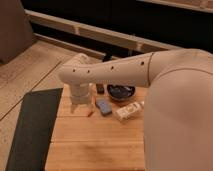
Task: Push the eraser across the table
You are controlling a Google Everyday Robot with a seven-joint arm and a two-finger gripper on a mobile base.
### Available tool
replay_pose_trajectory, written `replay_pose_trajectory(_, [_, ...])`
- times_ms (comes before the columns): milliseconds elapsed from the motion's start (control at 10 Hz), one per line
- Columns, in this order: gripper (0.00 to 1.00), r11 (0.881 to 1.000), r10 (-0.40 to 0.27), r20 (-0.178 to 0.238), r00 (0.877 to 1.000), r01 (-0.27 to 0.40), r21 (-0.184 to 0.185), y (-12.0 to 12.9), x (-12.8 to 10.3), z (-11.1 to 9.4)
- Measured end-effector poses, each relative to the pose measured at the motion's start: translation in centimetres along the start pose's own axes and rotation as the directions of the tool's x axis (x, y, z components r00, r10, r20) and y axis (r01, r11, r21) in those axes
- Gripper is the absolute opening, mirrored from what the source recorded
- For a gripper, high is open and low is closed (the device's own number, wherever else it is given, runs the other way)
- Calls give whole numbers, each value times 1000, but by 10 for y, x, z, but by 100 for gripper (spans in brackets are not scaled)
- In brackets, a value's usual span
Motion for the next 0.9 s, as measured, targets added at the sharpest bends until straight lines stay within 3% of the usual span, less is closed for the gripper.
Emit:
replay_pose_trajectory(400, [61,1000,0,0,1000,0,0,0,0,0])
replay_pose_trajectory(800, [22,1000,0,-1,1000,0,1,1,0,1])
replay_pose_trajectory(900, [10,1000,-10,-3,1000,10,23,1,-2,6])
